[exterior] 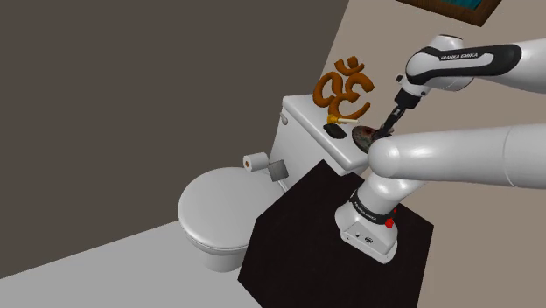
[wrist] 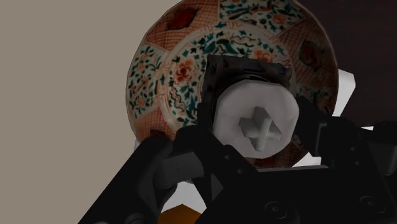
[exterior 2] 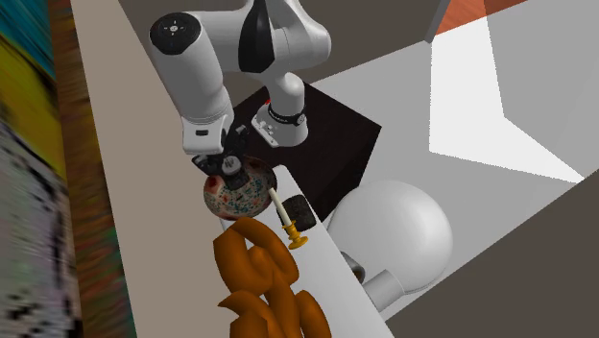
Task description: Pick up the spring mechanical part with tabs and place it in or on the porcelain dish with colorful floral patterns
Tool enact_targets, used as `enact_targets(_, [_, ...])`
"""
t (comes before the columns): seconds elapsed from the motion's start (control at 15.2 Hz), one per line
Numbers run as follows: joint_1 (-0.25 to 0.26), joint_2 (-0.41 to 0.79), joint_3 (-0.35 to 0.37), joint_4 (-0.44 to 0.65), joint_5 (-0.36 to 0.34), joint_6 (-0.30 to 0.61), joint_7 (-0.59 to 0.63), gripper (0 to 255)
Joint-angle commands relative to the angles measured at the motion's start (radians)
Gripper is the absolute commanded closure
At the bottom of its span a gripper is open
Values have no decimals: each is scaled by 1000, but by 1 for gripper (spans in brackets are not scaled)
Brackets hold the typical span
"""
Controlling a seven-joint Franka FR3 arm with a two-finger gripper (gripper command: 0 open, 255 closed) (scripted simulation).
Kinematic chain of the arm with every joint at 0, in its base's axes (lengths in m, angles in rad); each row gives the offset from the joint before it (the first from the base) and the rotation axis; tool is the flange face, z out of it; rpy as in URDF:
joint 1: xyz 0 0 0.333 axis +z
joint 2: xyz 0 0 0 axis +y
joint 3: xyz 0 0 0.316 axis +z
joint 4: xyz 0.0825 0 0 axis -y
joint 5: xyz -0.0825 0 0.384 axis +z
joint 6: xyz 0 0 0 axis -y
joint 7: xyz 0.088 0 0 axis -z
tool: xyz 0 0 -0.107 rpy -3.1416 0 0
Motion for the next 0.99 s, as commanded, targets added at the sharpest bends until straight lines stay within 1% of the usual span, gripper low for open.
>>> enact_targets(0.0, [2, 21, -18, -17, -13, 40, 3, 255])
enact_targets(0.07, [2, 34, -30, -29, -21, 64, 4, 255])
enact_targets(0.59, [2, 34, -30, -29, -21, 64, 4, 255])
enact_targets(0.66, [2, 34, -30, -29, -21, 64, 4, 0])
enact_targets(0.92, [2, 34, -30, -29, -21, 64, 4, 0])
